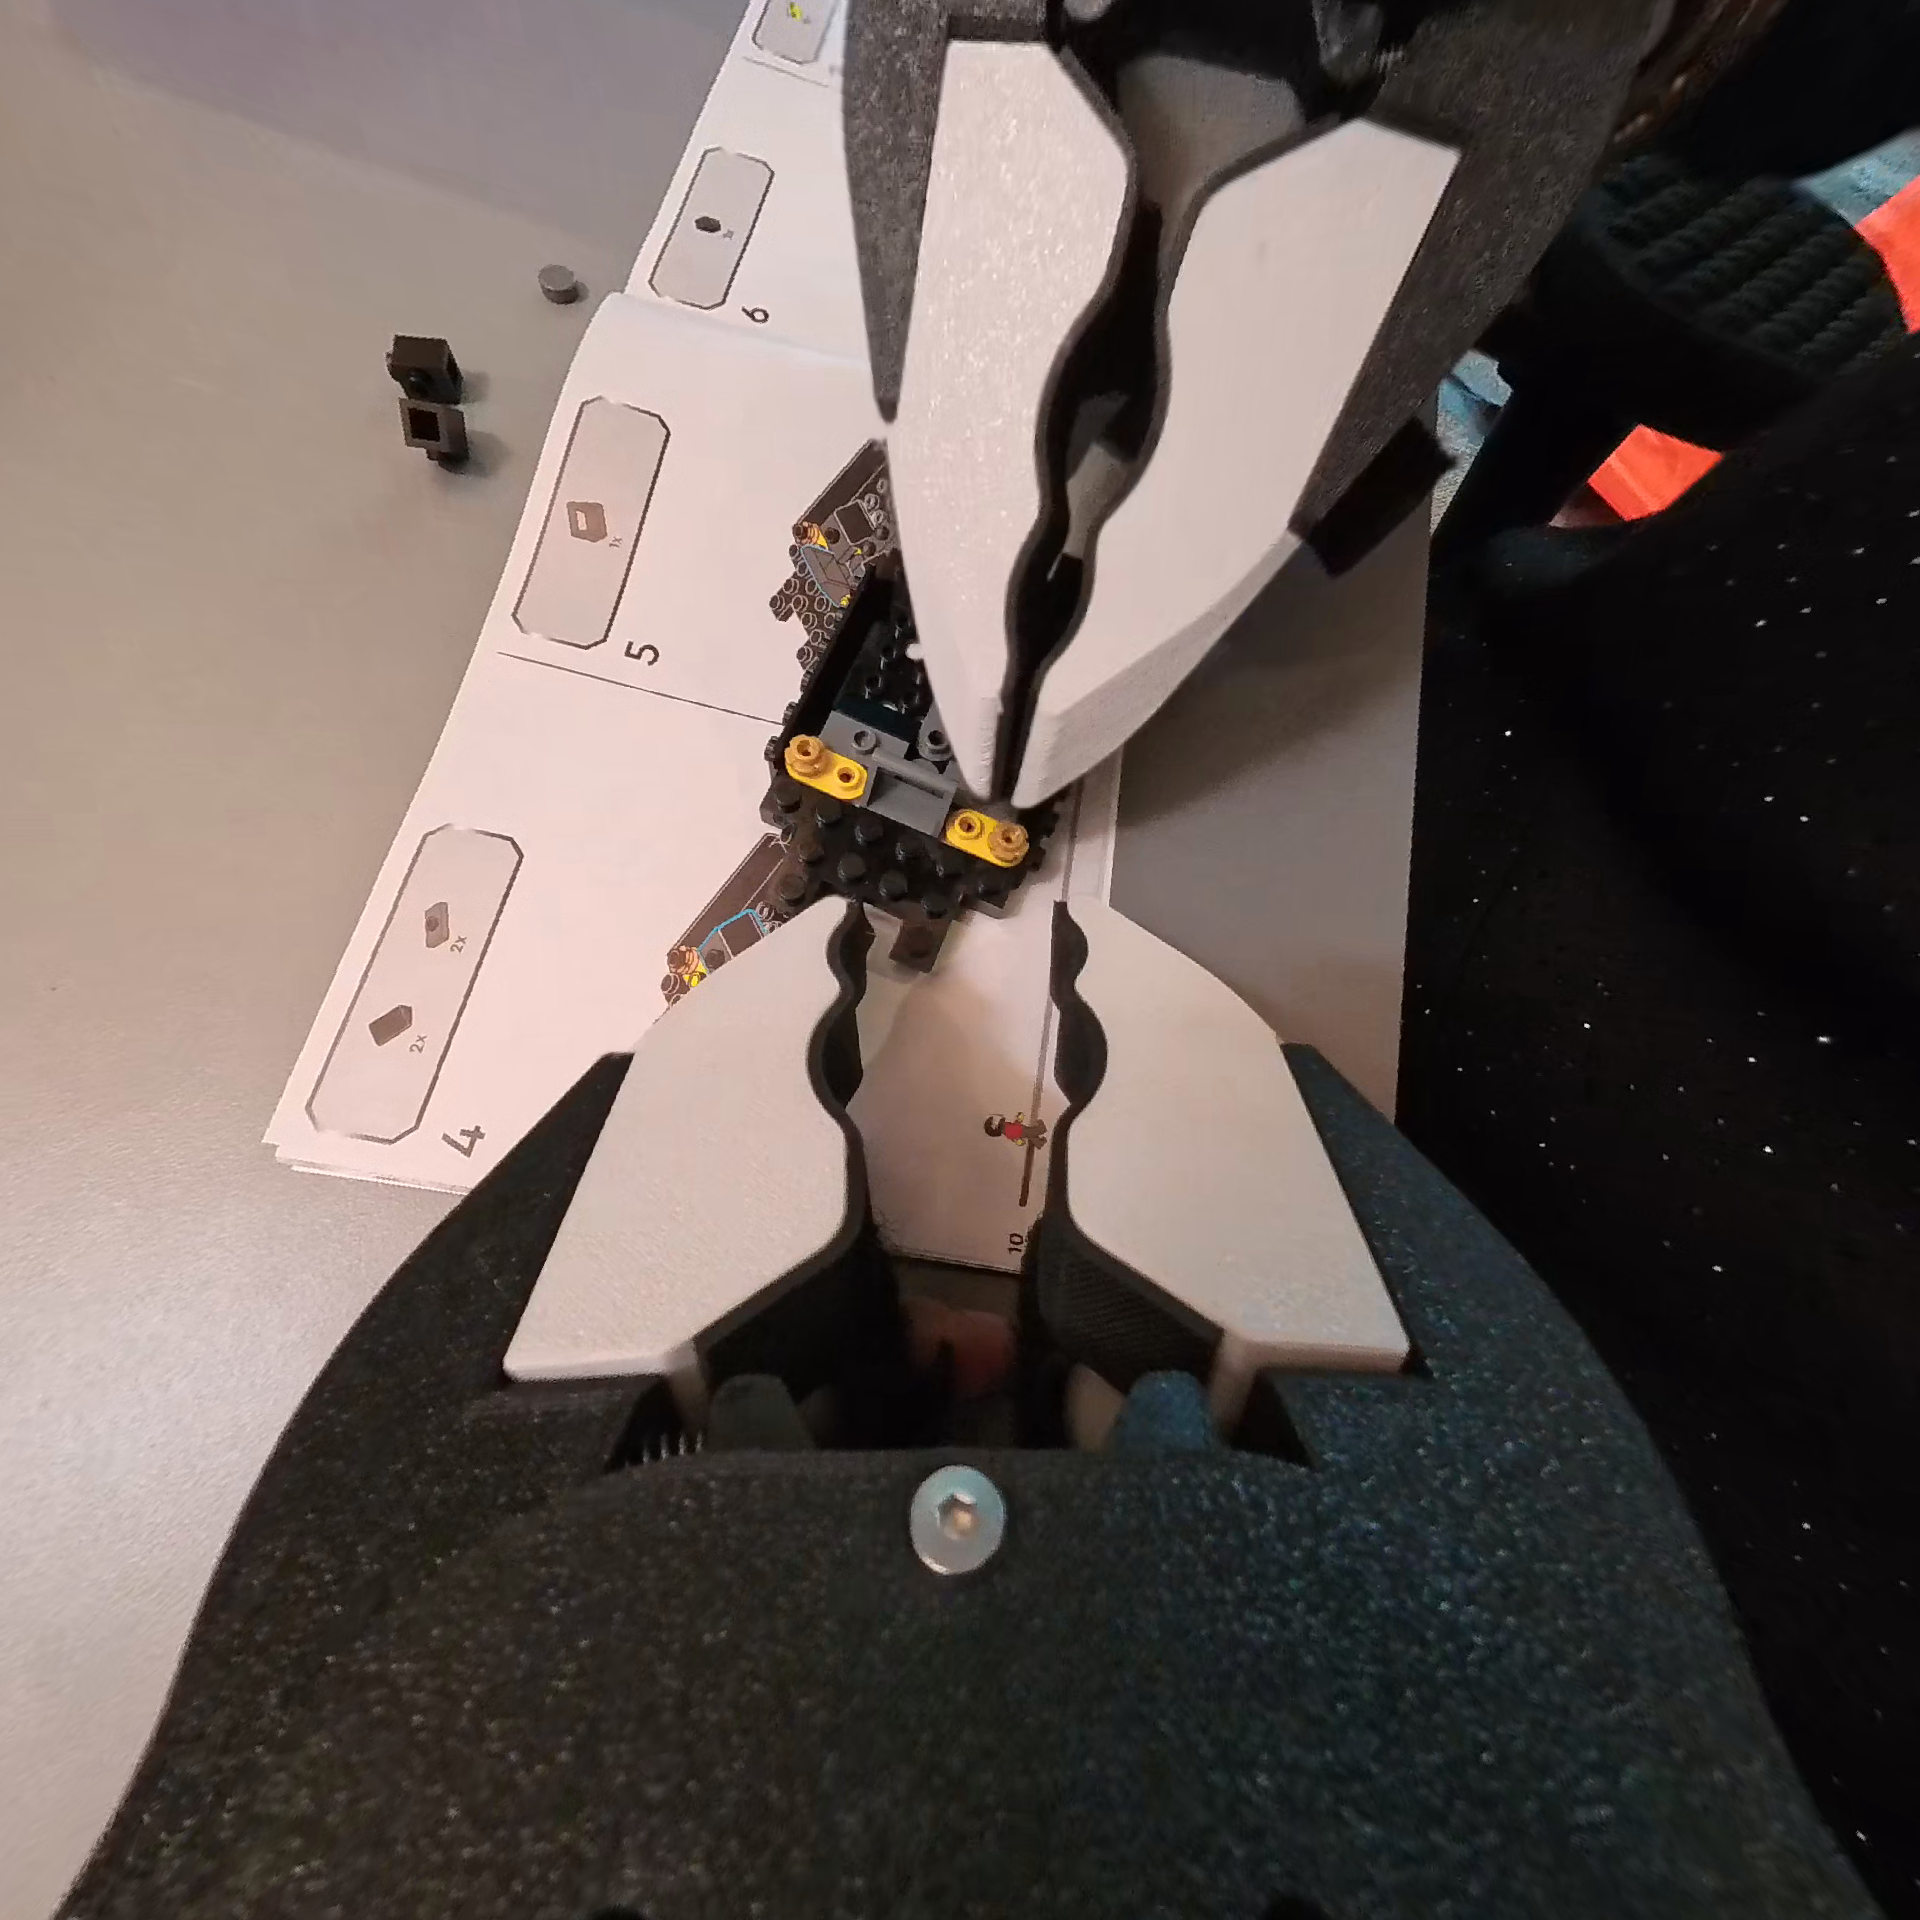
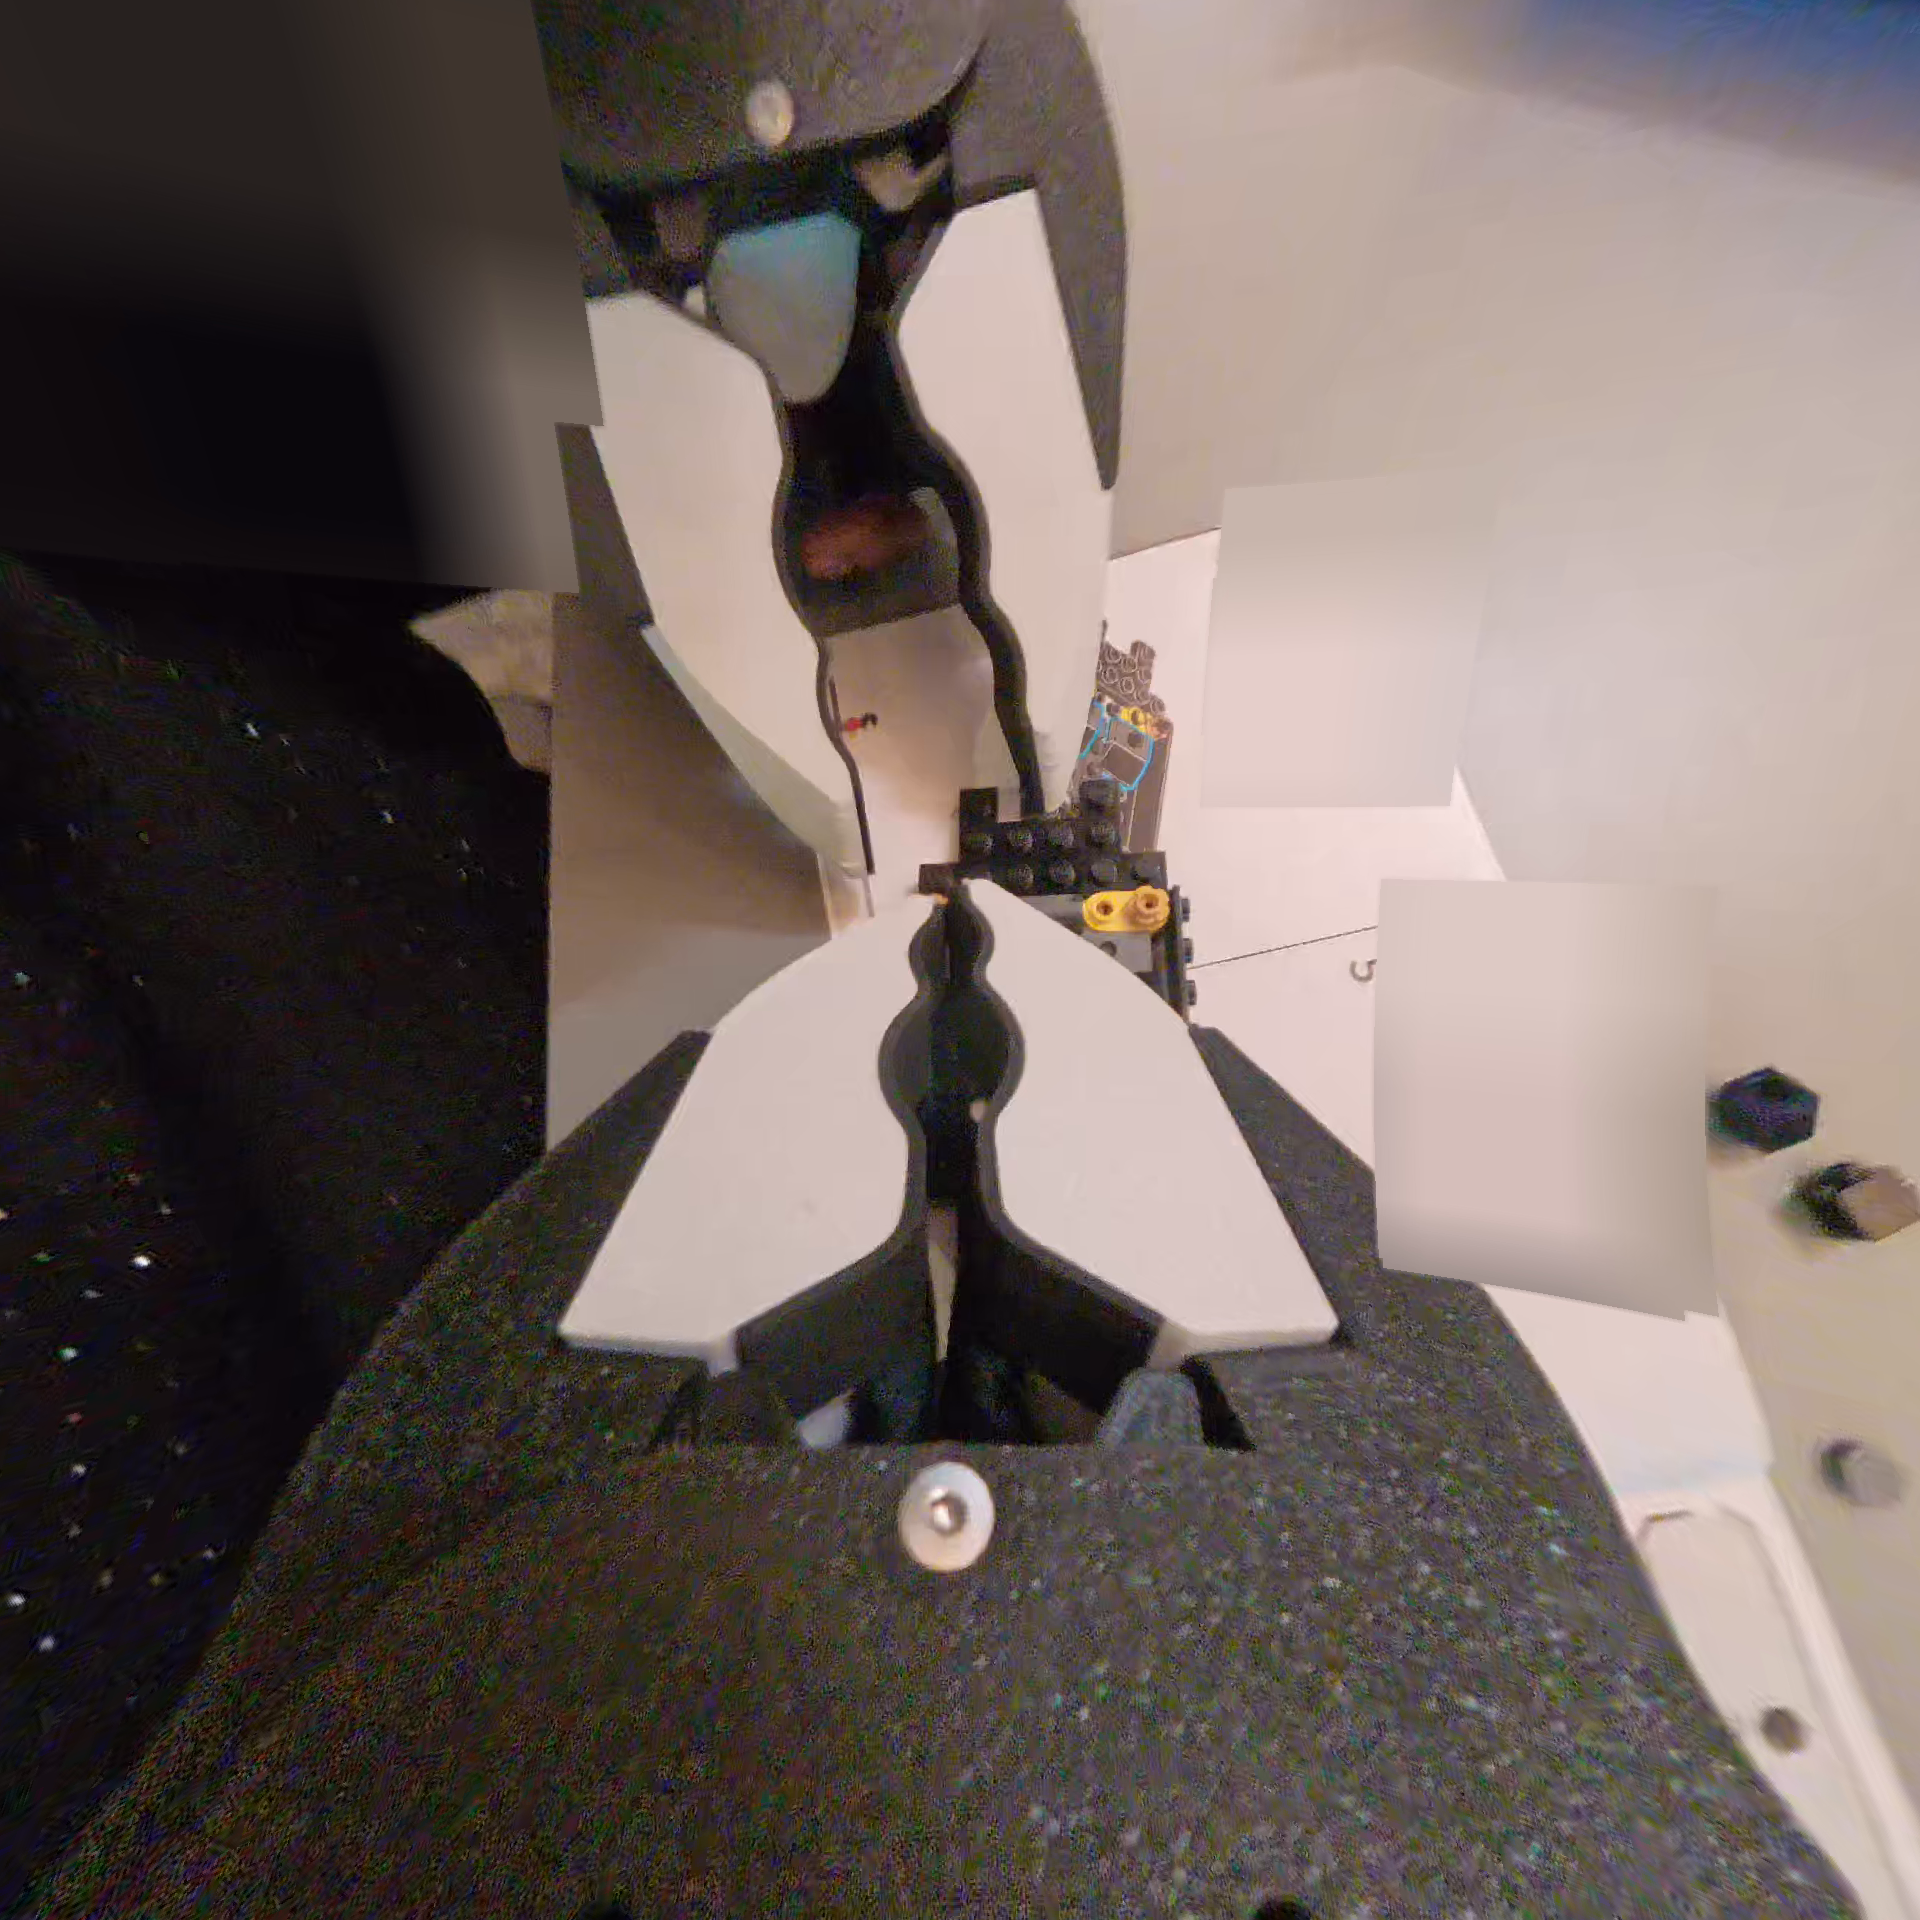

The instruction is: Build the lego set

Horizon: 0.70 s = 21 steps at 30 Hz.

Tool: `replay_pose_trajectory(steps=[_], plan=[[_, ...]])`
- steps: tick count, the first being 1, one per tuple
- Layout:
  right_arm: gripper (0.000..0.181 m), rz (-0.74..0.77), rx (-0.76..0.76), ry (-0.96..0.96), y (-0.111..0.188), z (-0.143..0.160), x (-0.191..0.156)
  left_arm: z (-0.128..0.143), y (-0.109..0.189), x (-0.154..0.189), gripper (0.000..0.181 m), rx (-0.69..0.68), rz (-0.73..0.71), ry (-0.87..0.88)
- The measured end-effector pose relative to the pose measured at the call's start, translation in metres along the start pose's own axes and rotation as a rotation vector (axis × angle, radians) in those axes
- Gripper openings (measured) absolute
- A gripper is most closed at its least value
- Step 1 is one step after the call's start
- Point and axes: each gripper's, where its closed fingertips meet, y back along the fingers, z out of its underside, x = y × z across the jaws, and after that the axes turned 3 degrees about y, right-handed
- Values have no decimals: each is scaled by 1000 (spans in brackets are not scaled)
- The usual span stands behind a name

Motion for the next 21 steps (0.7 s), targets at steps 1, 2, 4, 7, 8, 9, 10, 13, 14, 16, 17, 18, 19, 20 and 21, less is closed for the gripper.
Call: replay_pose_trajectory(steps=[1,2,4,7,8,9,10,13,14,16,17,18,19,20,21], plan=[[0,3,20,-25,0,-1,0,0,0,0,34,-3,-1,0],[0,10,30,-34,0,-1,0,1,-1,0,34,-8,-1,0],[0,22,23,-26,-2,0,-1,2,-1,0,34,-15,-2,-3],[1,35,-20,23,-5,5,-1,2,-2,0,33,-17,-1,-3],[0,35,-19,34,-6,5,-1,2,-1,0,33,-17,0,-2],[1,35,-21,42,-6,4,-2,2,-1,0,33,-17,0,-1],[0,35,-26,47,-6,4,-2,2,-2,0,33,-18,0,-1],[0,39,-26,58,-5,2,-1,2,-2,0,33,-17,2,1],[0,42,-21,59,-4,1,0,2,-2,0,33,-17,2,2],[1,46,-20,61,-4,1,0,2,-2,0,33,-17,2,2],[1,51,-21,65,-4,1,1,2,-2,0,33,-17,3,3],[1,56,-23,69,-5,1,1,2,-2,0,33,-17,3,3],[1,57,-23,73,-6,1,1,2,-2,0,33,-17,3,3],[1,56,-20,75,-6,1,1,2,-2,0,33,-17,3,3],[2,50,-12,78,-5,0,0,2,-2,0,33,-17,2,3]])
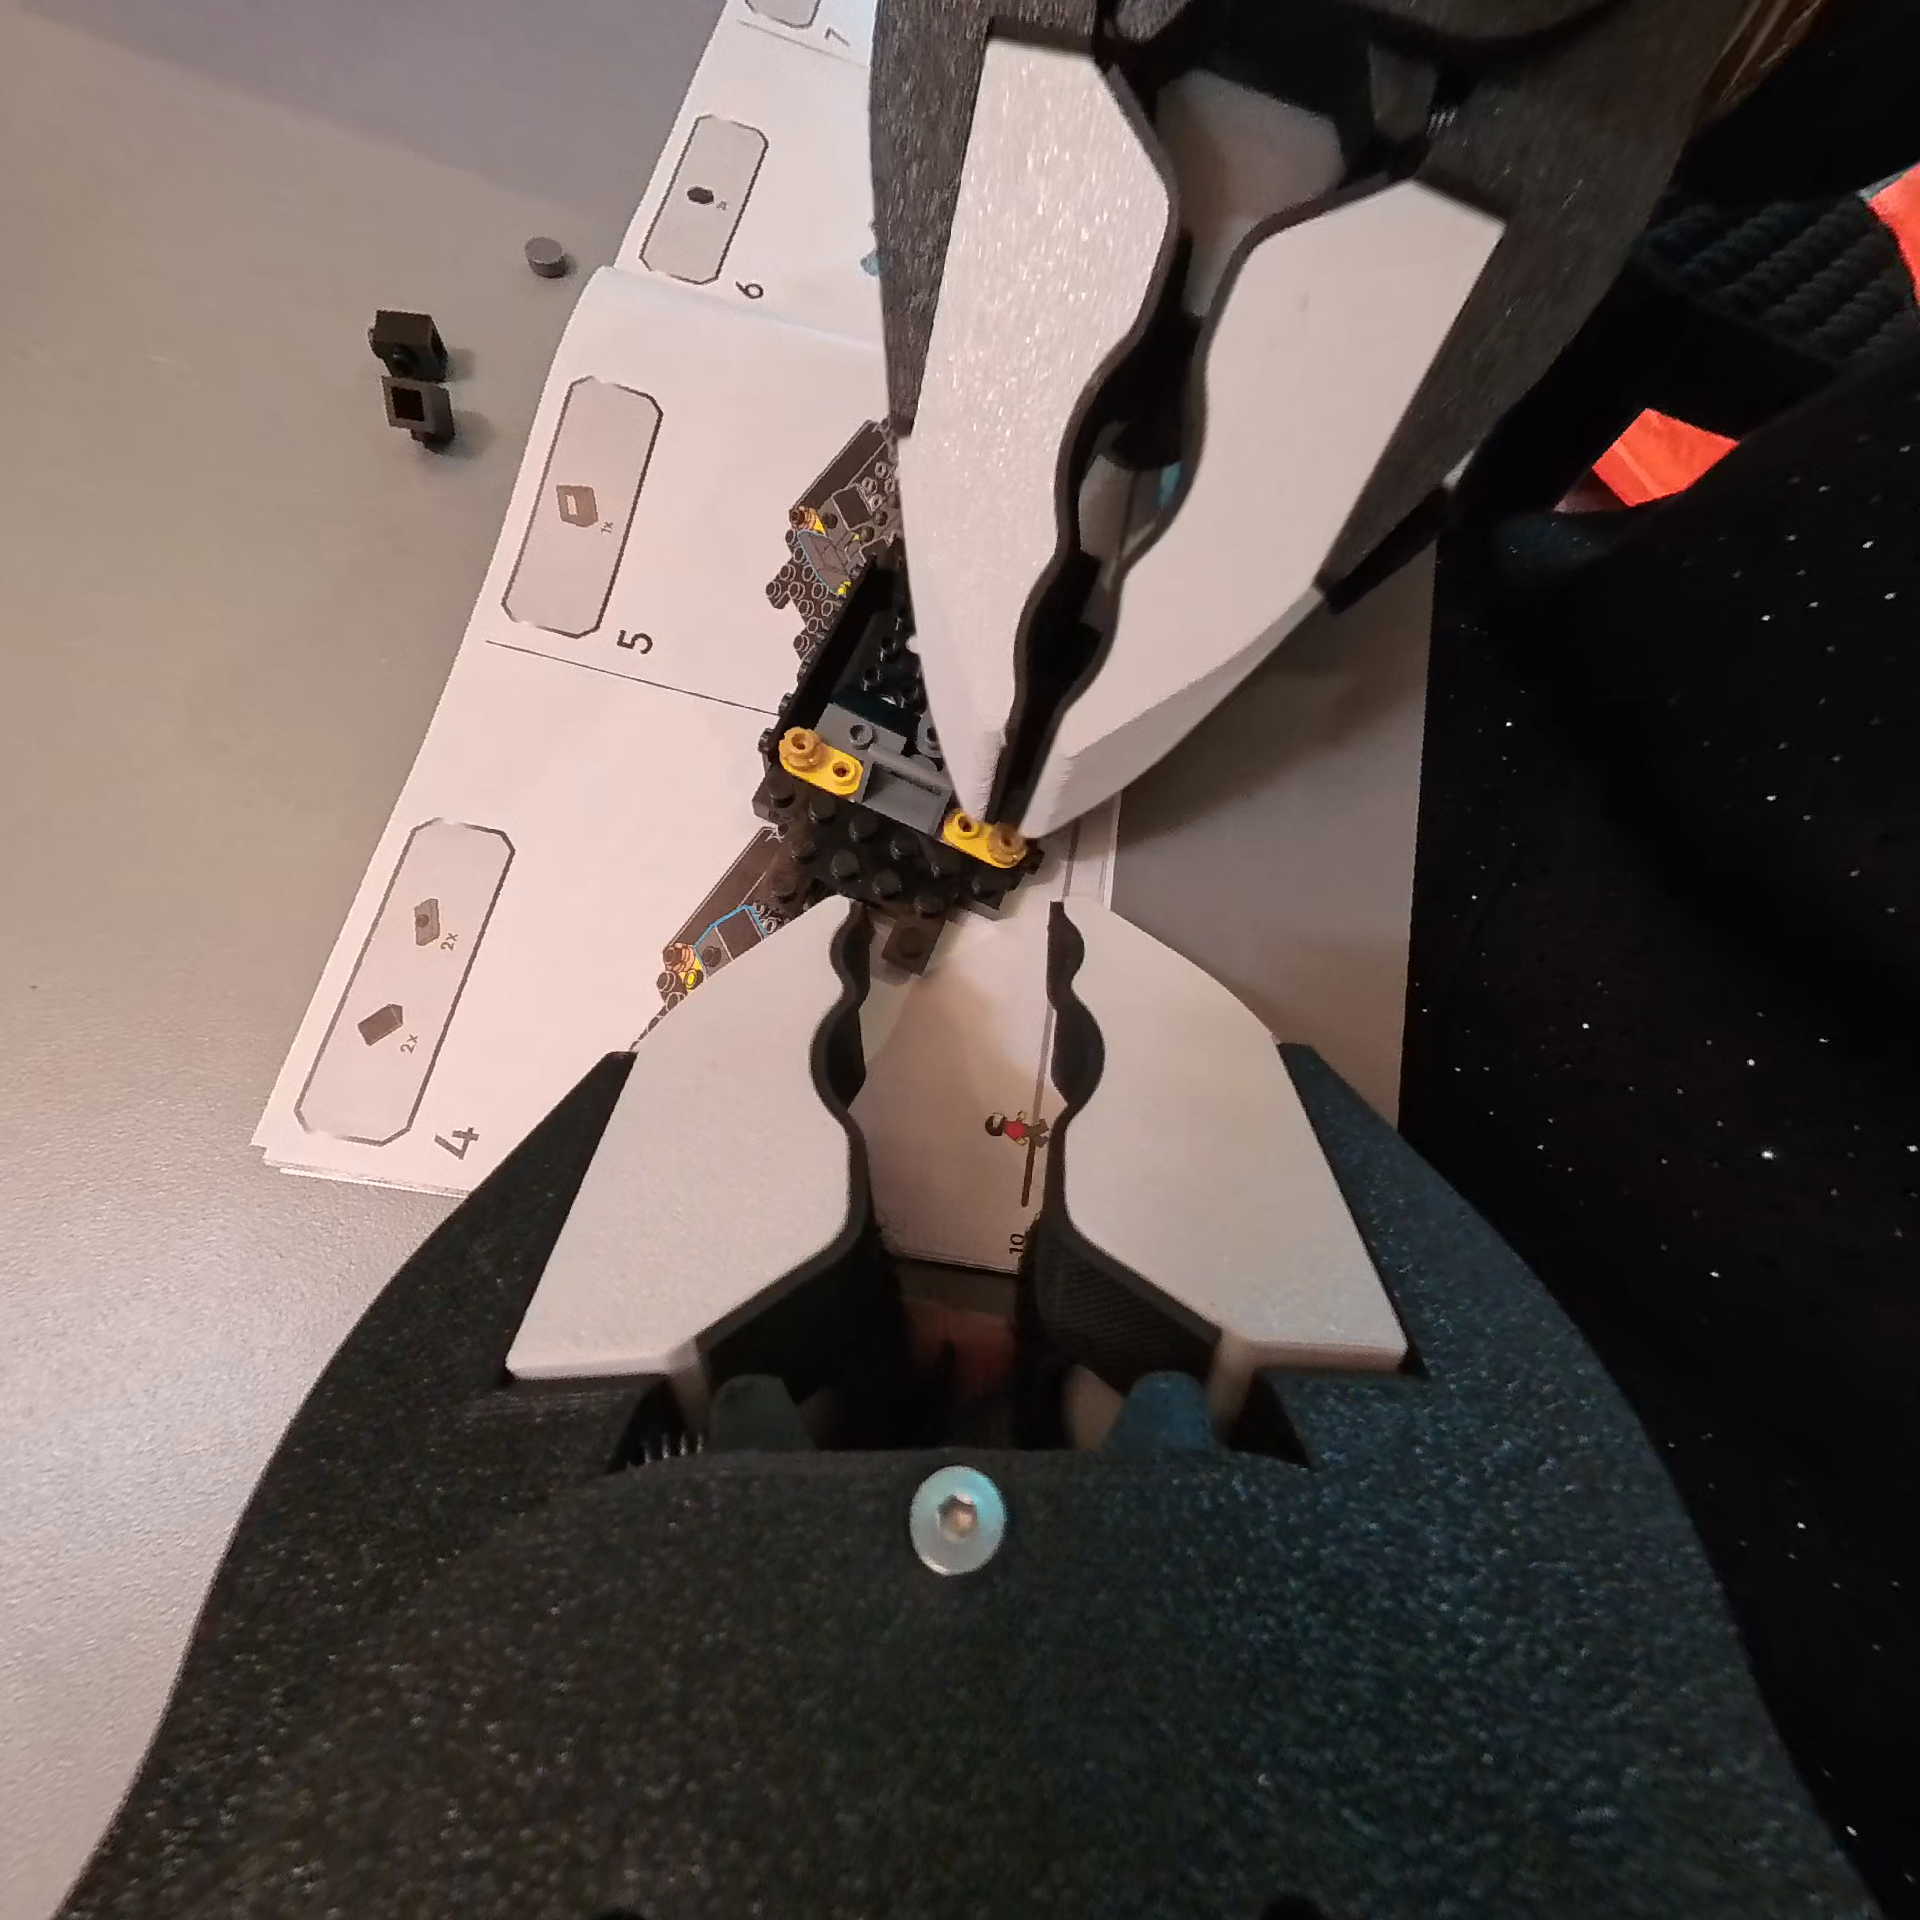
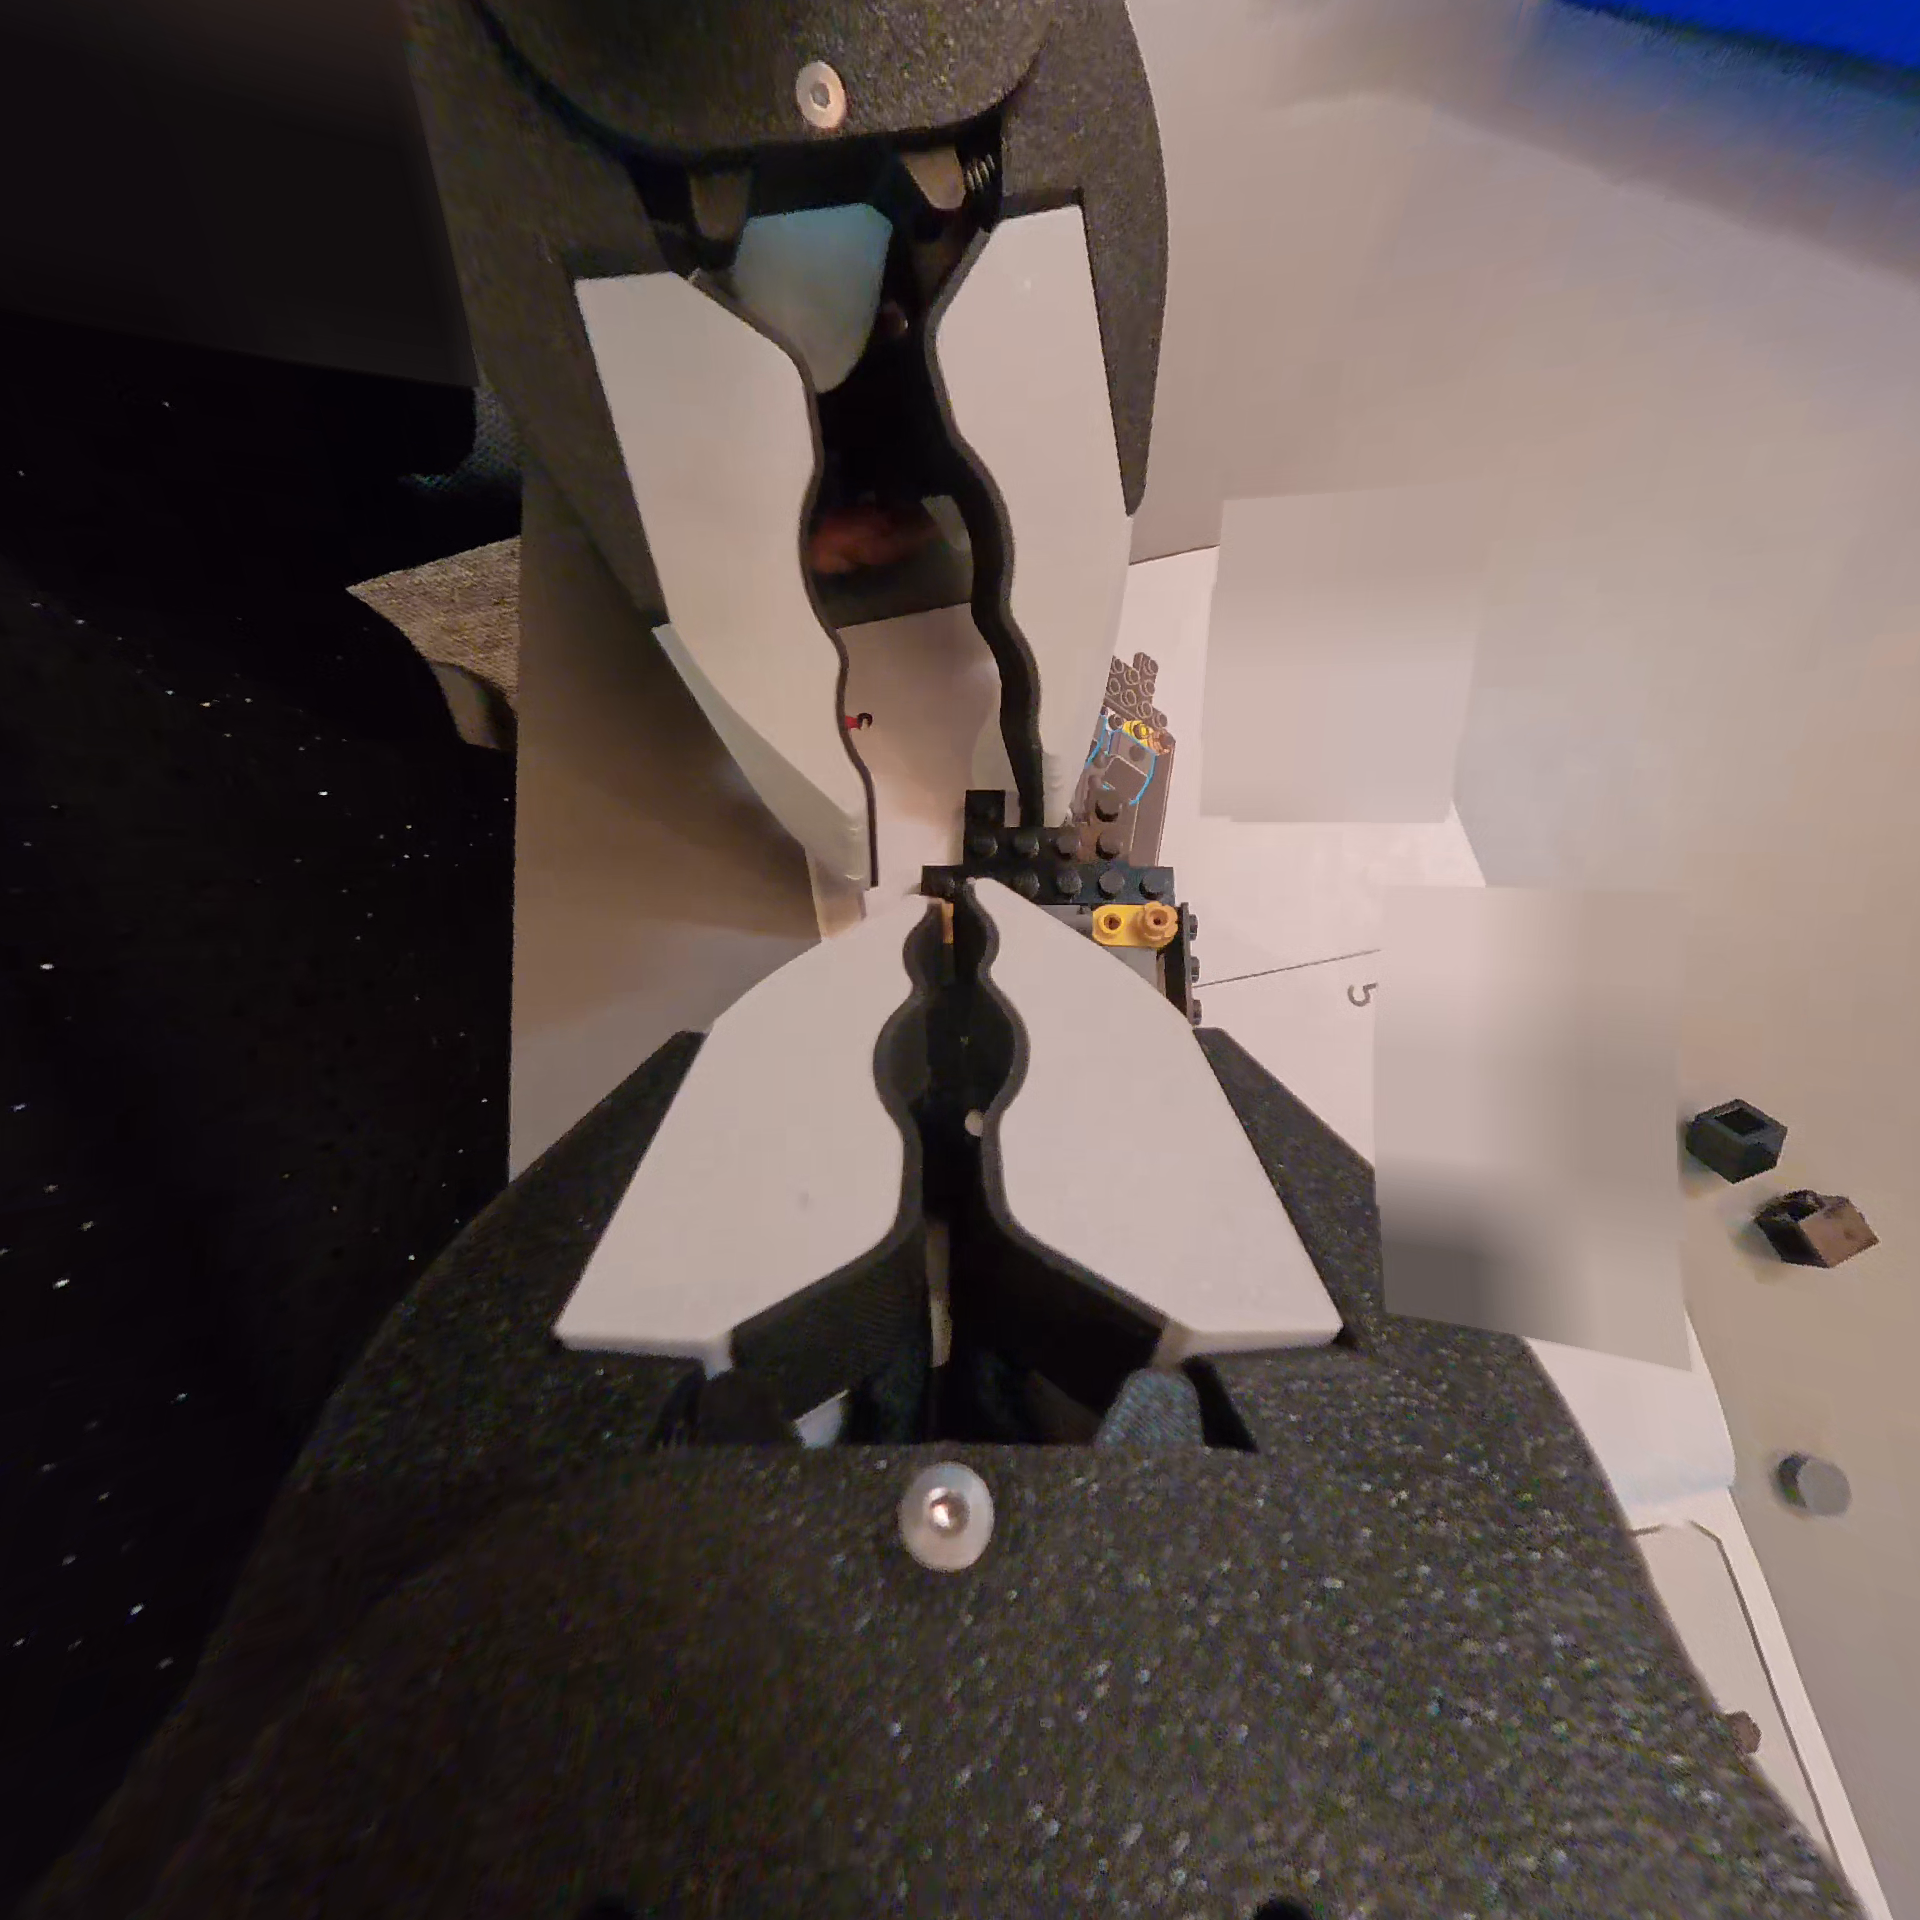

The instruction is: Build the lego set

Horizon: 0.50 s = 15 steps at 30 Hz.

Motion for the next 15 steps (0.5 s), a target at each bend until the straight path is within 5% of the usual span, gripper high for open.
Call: replay_pose_trajectory(steps=[2,6,8,15], plan=[[10,-2,60,-20,7,-7,0,0,0,0,33,0,0,-1],[64,93,27,-51,23,6,16,0,0,0,33,2,1,-1],[77,128,-3,-45,25,16,18,-1,1,0,33,6,0,-2],[58,203,-1,-71,17,30,21,-7,5,-4,35,51,-21,1]])
